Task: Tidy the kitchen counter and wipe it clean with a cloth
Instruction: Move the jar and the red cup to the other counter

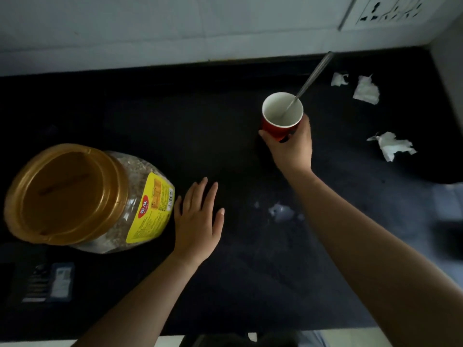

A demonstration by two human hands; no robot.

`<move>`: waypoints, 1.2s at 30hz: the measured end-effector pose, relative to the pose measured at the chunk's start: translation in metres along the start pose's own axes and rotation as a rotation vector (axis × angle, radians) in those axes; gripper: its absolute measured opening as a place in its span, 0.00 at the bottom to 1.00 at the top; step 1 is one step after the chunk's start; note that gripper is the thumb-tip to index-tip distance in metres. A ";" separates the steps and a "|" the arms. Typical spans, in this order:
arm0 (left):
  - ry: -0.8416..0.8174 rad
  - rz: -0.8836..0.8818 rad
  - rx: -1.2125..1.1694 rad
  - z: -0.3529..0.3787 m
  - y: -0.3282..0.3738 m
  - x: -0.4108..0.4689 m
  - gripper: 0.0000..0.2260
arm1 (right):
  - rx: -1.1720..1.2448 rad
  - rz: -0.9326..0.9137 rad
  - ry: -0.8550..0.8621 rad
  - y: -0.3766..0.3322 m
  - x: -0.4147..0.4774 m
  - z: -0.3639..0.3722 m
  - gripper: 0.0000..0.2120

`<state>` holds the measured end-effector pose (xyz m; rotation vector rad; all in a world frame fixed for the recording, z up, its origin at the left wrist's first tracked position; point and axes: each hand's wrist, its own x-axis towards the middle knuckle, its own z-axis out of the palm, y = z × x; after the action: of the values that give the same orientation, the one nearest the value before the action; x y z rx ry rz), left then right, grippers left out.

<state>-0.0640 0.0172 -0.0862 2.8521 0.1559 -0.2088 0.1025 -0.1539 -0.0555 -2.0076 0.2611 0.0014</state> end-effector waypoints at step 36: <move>0.531 -0.144 -0.079 -0.224 -0.012 -0.064 0.13 | 0.116 -0.213 -0.515 -0.074 -0.170 -0.099 0.33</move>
<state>-0.0998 0.0861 0.1337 2.7495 0.4626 0.5196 -0.0610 -0.1807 0.0738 -1.8389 -0.2755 0.3557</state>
